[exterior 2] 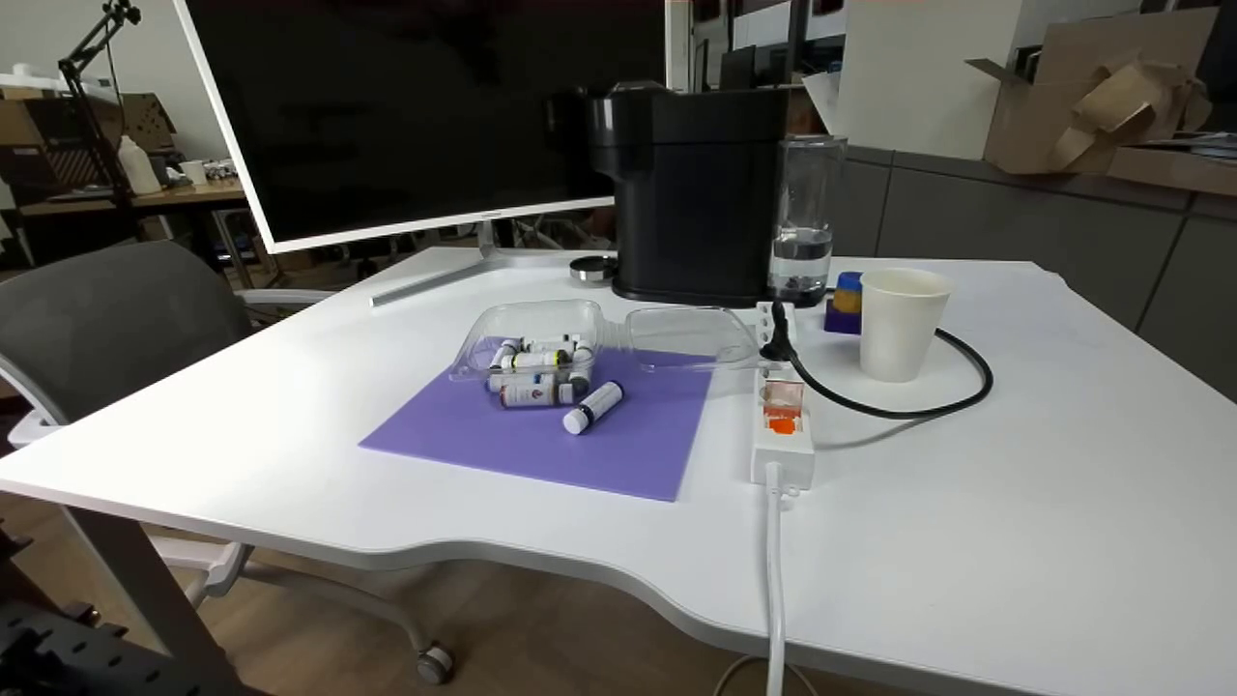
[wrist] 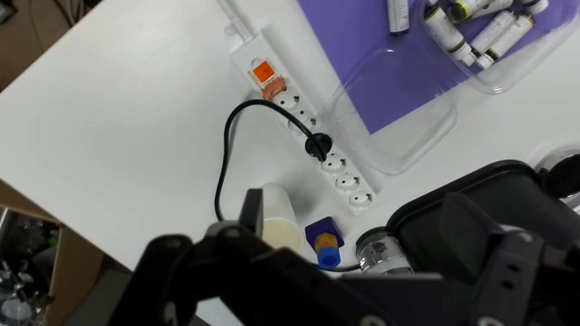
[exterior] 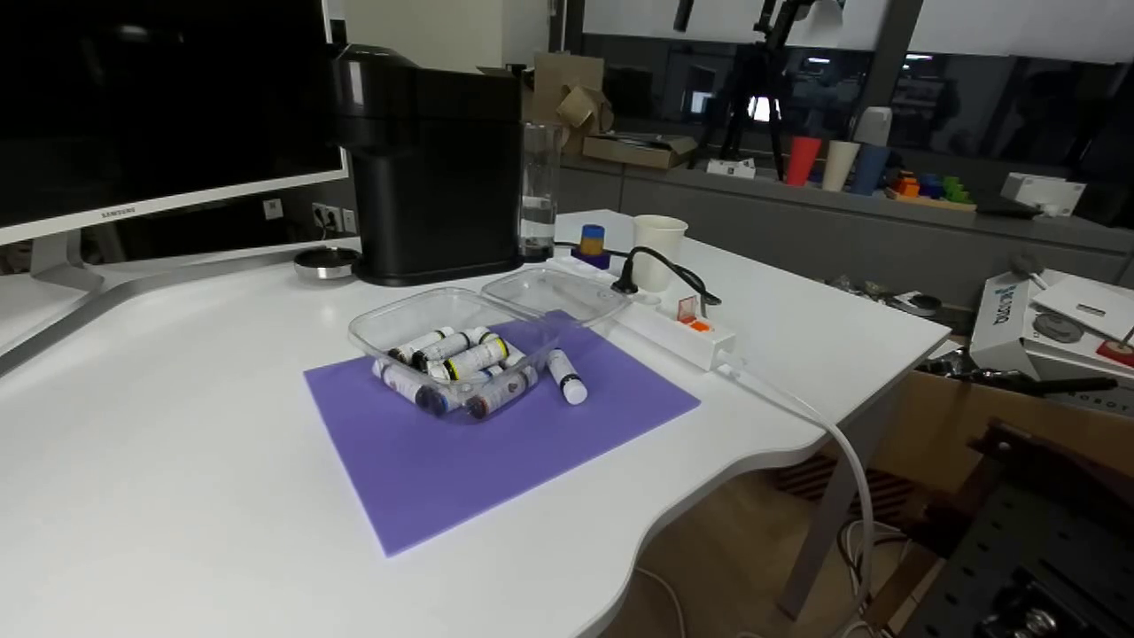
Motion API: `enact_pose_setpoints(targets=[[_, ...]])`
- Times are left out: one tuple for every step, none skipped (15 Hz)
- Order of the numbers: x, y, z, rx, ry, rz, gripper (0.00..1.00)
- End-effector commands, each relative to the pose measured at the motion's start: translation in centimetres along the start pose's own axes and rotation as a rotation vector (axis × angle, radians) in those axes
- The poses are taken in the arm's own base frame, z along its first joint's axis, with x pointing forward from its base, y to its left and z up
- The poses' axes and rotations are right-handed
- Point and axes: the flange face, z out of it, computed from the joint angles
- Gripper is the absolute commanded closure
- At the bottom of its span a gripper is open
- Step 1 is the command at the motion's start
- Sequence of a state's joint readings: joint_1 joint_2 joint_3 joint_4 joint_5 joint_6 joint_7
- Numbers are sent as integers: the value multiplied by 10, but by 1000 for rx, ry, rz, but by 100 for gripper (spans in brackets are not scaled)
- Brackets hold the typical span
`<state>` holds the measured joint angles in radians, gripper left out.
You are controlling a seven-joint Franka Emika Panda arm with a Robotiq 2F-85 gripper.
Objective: Close the lid of the clear container
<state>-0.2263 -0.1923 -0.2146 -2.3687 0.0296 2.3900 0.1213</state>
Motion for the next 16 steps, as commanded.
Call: enact_pose_setpoints(targets=[[5, -14, 37, 93, -12, 176, 0], [4, -18, 48, 125, -9, 217, 0], [4, -21, 58, 158, -9, 261, 0], [4, -16, 47, 121, -13, 175, 0], [3, -18, 55, 122, -18, 177, 0], [3, -18, 58, 117, -24, 172, 0], [3, -18, 58, 117, -23, 173, 0], [3, -17, 56, 118, -20, 174, 0], [4, -16, 57, 119, 4, 197, 0], [3, -15, 62, 128, 8, 223, 0], [3, -15, 69, 143, 23, 259, 0], [0, -14, 78, 154, 31, 303, 0], [-1, -12, 85, 161, 46, 341, 0], [-4, -9, 94, 166, 64, 386, 0], [-6, -7, 103, 175, 66, 433, 0], [-8, -5, 115, 177, 60, 474, 0]])
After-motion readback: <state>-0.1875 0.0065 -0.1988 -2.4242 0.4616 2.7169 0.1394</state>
